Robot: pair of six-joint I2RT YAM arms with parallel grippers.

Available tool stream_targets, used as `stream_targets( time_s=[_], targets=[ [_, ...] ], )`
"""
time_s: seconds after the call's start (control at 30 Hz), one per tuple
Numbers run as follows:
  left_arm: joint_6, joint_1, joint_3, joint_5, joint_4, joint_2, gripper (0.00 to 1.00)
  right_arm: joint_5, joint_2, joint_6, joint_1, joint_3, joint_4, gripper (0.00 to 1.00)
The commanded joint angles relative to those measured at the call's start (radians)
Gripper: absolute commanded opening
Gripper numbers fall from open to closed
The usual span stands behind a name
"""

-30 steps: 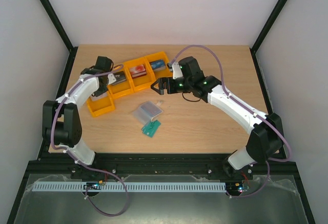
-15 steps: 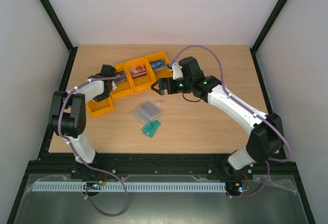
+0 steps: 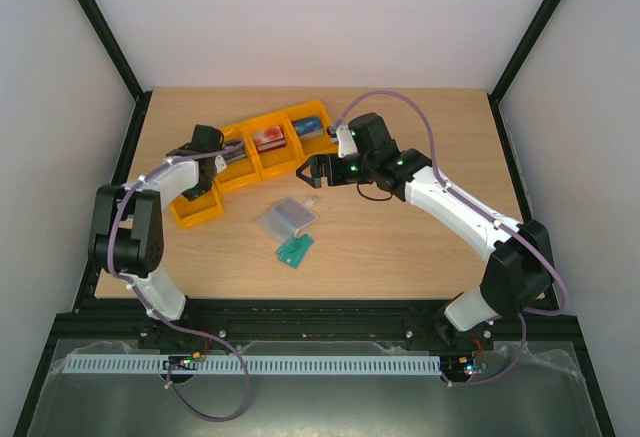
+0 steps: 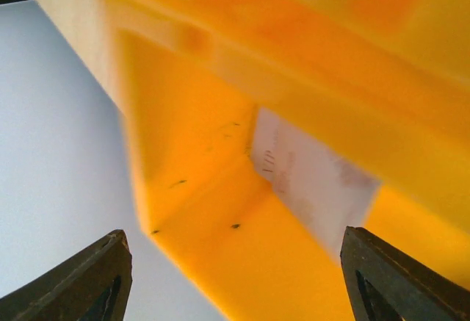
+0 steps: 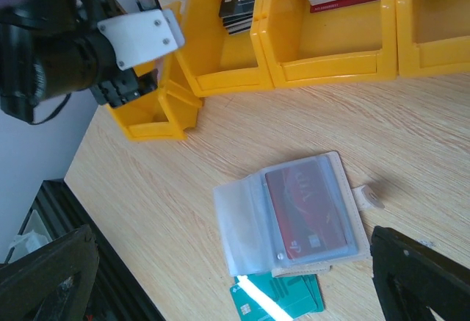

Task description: Take the credit cards out of the card holder

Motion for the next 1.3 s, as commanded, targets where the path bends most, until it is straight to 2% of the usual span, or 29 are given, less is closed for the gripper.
stream_targets(
  time_s=[0.0, 0.13, 0.27, 0.3, 0.47, 0.57, 0.67, 1.07, 1.27],
  targets=[
    [-0.044, 0.008, 0.083, 0.095, -0.076, -0.086, 0.81, 0.016, -0.038, 0.001, -0.004, -0.001, -0.018, 0.99],
    [-0.054, 0.013, 0.1, 0.148, -0.101, -0.131, 0.88, 0.01, -0.04, 0.004, -0.004, -0.005, -0.017, 0.99],
    [-0.106, 0.036, 0.117, 0.342, -0.239, -0.175, 0.87, 0.01, -0.045, 0.004, -0.004, -0.012, -0.016, 0.99],
    [-0.124, 0.048, 0.123, 0.385, -0.277, -0.174, 0.83, 0.009, -0.046, 0.004, -0.004, -0.014, -0.015, 0.99],
    [-0.253, 0.109, 0.204, 0.6, -0.512, -0.055, 0.47, 0.004, -0.038, 0.006, -0.004, -0.013, -0.011, 0.99],
    [-0.306, 0.134, 0.195, 0.652, -0.539, 0.003, 0.36, 0.001, -0.037, 0.006, -0.004, -0.014, -0.008, 0.99],
    [-0.346, 0.156, 0.174, 0.607, -0.488, 0.043, 0.28, 0.001, -0.039, 0.004, -0.004, -0.015, -0.008, 0.99],
    [-0.443, 0.176, 0.174, 0.554, -0.359, 0.15, 0.31, 0.011, -0.041, -0.005, -0.004, -0.014, -0.014, 0.99],
    [-0.487, 0.182, 0.174, 0.512, -0.26, 0.135, 0.45, 0.007, -0.04, -0.004, -0.004, -0.011, -0.009, 0.99]
  ],
)
